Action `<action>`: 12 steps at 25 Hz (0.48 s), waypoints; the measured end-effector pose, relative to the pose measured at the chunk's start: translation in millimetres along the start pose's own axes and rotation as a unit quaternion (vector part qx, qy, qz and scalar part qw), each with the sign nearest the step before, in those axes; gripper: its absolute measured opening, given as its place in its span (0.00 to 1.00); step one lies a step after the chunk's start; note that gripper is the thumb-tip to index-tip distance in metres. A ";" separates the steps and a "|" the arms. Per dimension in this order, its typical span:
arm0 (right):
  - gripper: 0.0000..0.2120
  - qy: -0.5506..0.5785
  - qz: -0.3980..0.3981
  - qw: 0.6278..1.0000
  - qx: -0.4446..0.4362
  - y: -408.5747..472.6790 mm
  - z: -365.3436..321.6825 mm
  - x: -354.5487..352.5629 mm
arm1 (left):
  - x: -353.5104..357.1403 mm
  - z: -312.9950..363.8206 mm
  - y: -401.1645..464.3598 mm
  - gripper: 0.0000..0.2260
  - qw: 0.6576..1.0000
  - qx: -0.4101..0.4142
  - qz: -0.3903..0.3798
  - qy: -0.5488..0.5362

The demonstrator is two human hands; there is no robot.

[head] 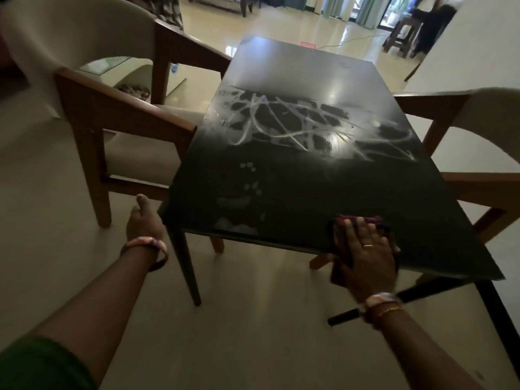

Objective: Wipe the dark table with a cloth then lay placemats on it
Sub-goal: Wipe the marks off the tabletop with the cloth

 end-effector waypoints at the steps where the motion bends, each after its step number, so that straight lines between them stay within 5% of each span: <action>1: 0.32 0.011 0.002 0.999 -0.042 3.6 -40.8 10.0 | 12.4 -1.5 2.5 0.27 0.994 -0.065 -0.061 -0.067; 4: 0.31 0.057 0.005 0.991 -0.123 22.6 -170.8 34.3 | 25.0 1.0 7.0 0.26 0.987 -0.113 -0.061 -0.092; 7: 0.30 0.107 -0.114 0.964 -0.213 31.0 -264.3 57.1 | 20.7 3.1 8.7 0.22 0.992 -0.099 0.020 -0.078; 9: 0.27 0.114 -0.160 0.957 -0.214 42.8 -255.7 58.1 | 13.9 5.5 8.2 0.21 0.991 -0.084 0.061 -0.081; 12: 0.26 0.080 -0.142 0.986 -0.045 77.4 -154.1 41.0 | 5.0 11.6 7.8 0.21 0.991 -0.033 0.130 -0.016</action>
Point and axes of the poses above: each hand's wrist, its own y-axis towards the middle knuckle, its own x-axis out of the palm, z = x × y, the point moved 9 cm from there along y, towards the middle knuckle, and after that the axes turned 13 degrees about y, right-handed, at the moved point
